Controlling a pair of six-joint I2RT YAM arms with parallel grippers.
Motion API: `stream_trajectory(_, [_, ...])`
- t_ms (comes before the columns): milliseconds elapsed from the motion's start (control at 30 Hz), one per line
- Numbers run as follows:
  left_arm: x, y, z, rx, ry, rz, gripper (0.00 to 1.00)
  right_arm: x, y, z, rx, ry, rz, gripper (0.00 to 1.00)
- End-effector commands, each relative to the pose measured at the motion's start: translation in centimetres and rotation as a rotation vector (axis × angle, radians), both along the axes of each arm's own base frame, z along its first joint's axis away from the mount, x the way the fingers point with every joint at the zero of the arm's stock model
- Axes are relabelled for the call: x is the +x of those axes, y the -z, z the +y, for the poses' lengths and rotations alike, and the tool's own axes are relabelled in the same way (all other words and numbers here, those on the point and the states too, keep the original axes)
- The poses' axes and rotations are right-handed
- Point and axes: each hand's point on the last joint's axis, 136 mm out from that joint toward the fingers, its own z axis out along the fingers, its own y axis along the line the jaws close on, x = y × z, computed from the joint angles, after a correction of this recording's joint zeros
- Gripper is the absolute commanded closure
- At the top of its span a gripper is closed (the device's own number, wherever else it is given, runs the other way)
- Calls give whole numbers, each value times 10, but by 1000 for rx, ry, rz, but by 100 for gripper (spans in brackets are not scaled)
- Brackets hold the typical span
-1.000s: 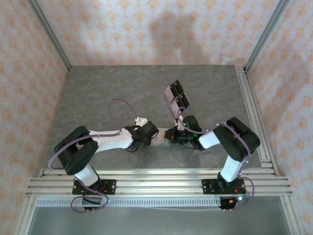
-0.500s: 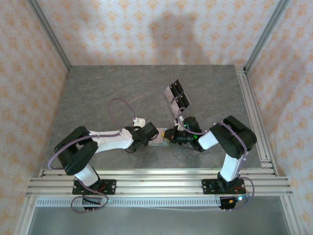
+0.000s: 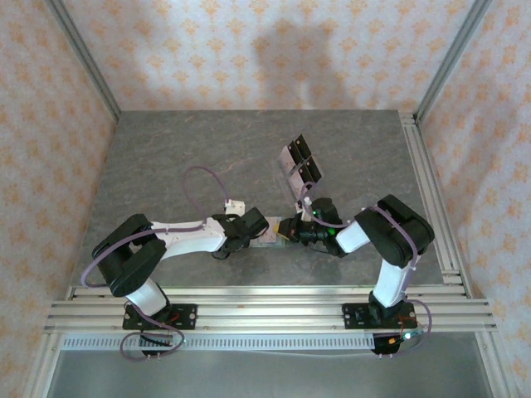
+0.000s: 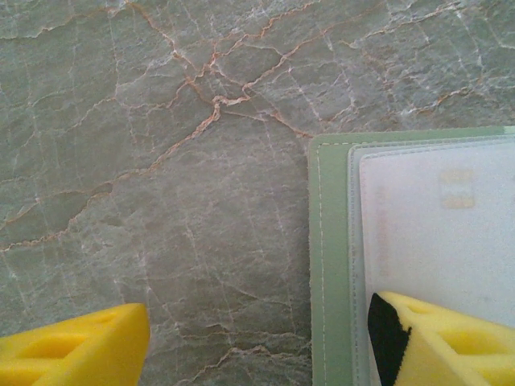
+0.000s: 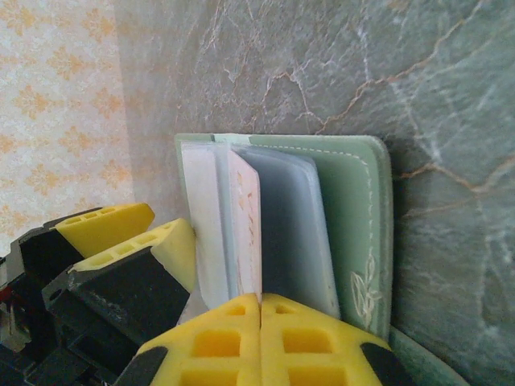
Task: Put the credit cards into the card holder
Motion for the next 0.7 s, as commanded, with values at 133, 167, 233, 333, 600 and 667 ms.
stream_trajectory(133, [-10,8,16,79,-10,37,27,2,4,5,-1,-11,14,100])
stream_trajectory(167, [-10,8,16,78,-10,36,27,2,4,5,-1,-12,16,100])
stream_trajectory(233, [-10,8,16,76,-10,37,27,2,4,7,0,-16,18,100])
stream_trajectory(333, [-10,9,16,73,-10,37,27,1,5,10,4,-25,21,100])
stream_trajectory(600, [-12,11,17,72,-10,41,27,-1,2,17,11,-48,17,100])
stream_trajectory(667, [-11,10,16,68,-10,37,27,-1,2,18,8,-51,16,100])
